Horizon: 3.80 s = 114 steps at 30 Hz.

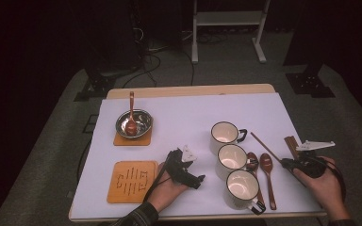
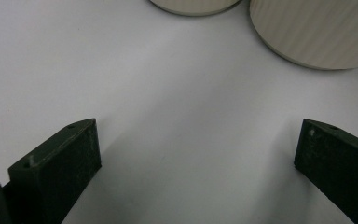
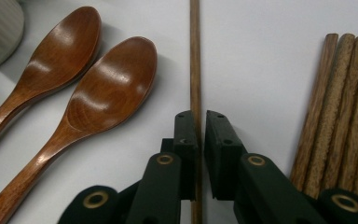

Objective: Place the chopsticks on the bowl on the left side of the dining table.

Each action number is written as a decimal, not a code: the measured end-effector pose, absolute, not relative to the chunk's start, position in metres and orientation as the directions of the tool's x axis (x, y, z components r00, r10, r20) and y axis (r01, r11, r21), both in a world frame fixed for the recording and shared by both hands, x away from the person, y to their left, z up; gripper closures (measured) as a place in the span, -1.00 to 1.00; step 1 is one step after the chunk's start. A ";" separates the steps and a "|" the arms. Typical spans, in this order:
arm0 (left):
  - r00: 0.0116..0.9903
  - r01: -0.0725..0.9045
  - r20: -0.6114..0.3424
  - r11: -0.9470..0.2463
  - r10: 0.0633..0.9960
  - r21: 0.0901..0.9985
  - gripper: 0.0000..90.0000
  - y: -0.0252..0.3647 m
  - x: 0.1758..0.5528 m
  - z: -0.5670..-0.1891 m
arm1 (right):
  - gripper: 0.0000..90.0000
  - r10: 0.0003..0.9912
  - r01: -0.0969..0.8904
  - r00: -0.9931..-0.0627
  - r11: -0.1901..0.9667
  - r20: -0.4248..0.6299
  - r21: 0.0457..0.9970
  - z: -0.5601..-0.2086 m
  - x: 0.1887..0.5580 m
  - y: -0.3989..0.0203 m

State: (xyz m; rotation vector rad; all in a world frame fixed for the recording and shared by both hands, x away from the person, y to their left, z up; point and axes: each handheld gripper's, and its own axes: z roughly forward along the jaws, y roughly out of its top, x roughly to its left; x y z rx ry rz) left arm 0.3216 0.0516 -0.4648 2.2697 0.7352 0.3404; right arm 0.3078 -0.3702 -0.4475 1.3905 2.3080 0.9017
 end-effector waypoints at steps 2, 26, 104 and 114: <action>0.803 0.407 0.028 -0.582 0.595 0.704 -1.00 0.052 0.322 -0.465 | 0.89 0.872 0.683 -0.486 0.334 0.062 0.649 -0.448 0.308 -0.370; 0.810 0.421 0.021 -0.605 0.586 0.676 -1.00 0.049 0.323 -0.461 | 0.90 0.886 0.660 -0.457 0.278 0.080 0.698 -0.430 0.309 -0.377; 0.917 0.259 -0.005 -0.589 0.398 0.766 -1.00 0.130 0.383 -0.362 | 0.90 0.674 0.438 -0.735 0.391 0.072 0.809 -0.345 0.378 -0.292; 0.924 0.232 0.012 -0.587 0.381 0.775 -1.00 0.130 0.376 -0.353 | 0.90 0.578 0.382 -0.814 0.447 0.065 0.809 -0.346 0.384 -0.261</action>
